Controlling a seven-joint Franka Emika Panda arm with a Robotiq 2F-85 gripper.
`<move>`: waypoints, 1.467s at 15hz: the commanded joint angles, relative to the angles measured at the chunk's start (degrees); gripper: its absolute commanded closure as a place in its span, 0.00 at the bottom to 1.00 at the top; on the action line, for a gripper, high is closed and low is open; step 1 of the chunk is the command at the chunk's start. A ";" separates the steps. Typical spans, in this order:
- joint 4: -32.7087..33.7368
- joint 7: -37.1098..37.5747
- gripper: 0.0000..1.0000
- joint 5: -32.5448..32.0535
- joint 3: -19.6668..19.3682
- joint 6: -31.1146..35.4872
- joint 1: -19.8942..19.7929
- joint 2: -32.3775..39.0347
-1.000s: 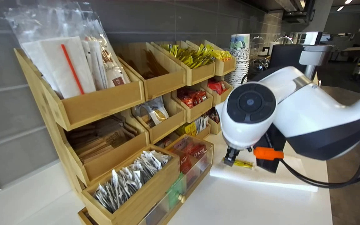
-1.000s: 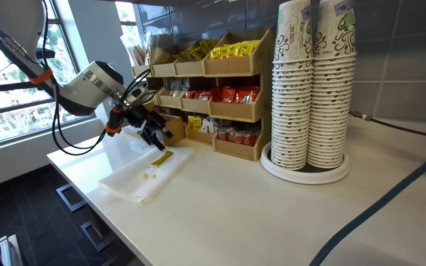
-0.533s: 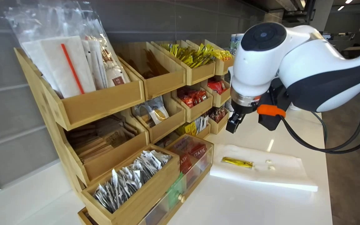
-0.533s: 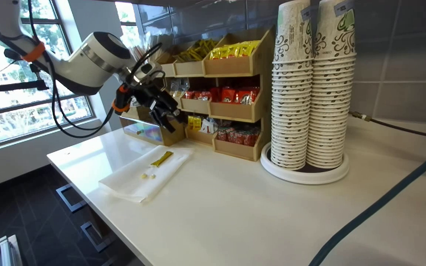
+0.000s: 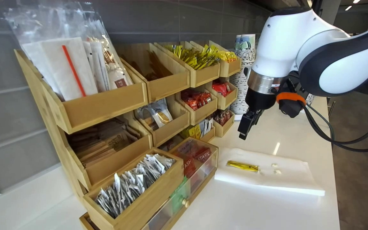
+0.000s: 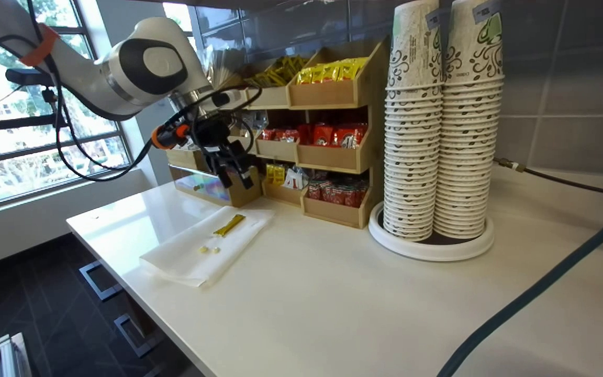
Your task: Turn the yellow sachet upside down, then press the top of it
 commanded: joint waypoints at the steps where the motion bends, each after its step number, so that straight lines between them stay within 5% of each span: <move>1: -2.79 -14.97 0.28 14.75 -0.18 -0.40 0.47 -1.74; 11: -2.19 -25.41 0.98 21.43 0.88 -1.58 0.94 1.74; 22: -0.48 -27.59 1.00 18.73 1.81 4.43 0.78 8.34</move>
